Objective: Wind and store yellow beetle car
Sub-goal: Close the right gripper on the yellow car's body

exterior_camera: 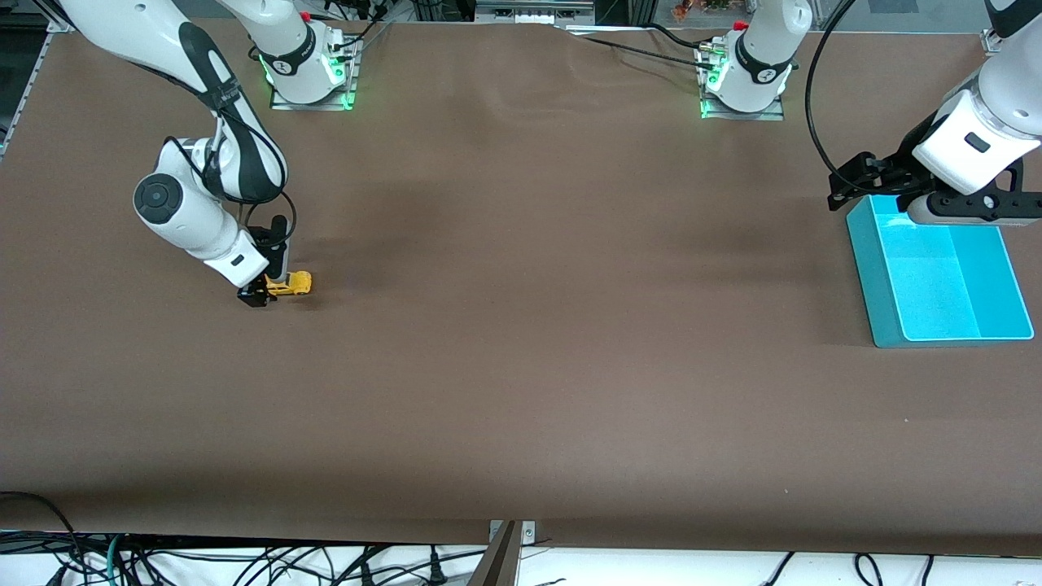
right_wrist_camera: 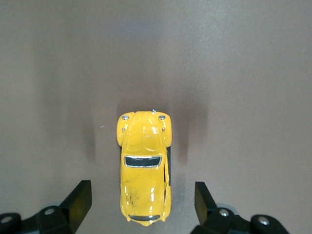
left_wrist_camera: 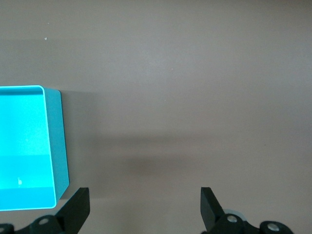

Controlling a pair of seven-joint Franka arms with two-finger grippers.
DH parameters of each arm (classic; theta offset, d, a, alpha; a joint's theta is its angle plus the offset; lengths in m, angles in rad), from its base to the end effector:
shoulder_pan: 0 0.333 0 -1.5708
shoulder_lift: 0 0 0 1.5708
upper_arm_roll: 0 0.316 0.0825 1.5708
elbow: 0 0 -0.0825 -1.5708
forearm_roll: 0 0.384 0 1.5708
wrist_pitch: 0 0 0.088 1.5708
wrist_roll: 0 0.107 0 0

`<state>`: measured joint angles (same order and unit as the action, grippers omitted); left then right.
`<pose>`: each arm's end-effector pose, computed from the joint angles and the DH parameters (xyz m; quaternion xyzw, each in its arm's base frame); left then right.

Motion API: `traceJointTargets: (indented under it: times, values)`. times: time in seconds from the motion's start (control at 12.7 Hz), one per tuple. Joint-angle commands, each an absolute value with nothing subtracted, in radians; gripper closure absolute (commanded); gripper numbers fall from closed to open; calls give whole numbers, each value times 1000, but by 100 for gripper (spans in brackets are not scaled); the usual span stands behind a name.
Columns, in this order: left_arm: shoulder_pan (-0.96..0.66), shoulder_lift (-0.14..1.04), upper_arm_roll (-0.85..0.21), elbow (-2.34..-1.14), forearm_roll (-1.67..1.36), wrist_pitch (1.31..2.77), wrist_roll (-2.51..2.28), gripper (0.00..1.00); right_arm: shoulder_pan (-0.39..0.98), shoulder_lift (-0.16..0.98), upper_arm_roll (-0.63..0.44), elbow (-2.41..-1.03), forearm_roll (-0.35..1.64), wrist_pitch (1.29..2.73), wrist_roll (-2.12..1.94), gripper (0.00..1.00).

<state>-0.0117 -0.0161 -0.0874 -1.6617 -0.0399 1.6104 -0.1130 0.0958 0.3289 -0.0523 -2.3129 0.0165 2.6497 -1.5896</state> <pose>0.5476 -0.0589 0.5939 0.9996 0.0081 -0.0196 0.0172 0.5250 0.0217 0.2019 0.6890 0.7248 -0.0001 0.0062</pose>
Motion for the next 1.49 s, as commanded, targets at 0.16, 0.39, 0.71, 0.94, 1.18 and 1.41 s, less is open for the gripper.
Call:
traceJointTargets:
  times: [0.16,0.39,0.71,0.94,1.18,1.41]
  values:
    - [-11,-5,-87,-1632,-25,1591,-101,0,91,338,-46,-2316,12,2686,-1601,60]
    - [-11,-5,-87,-1632,-25,1591,-101,0,92,331,-46,-2313,9,2680,-1603,94]
    - [-11,-5,-87,-1632,-25,1591,-101,0,100,296,8,-2263,17,2558,-1531,100]
    - [-11,-5,-87,-1632,-25,1591,-101,0,103,316,40,-2252,18,2533,-1479,100]
    - [-11,-5,-89,-1632,-25,1591,-101,0,130,374,40,-2249,20,2581,-1411,100]
    - [-11,-6,-89,-1632,-25,1591,-103,0,135,391,40,-2250,18,2617,-1428,100]
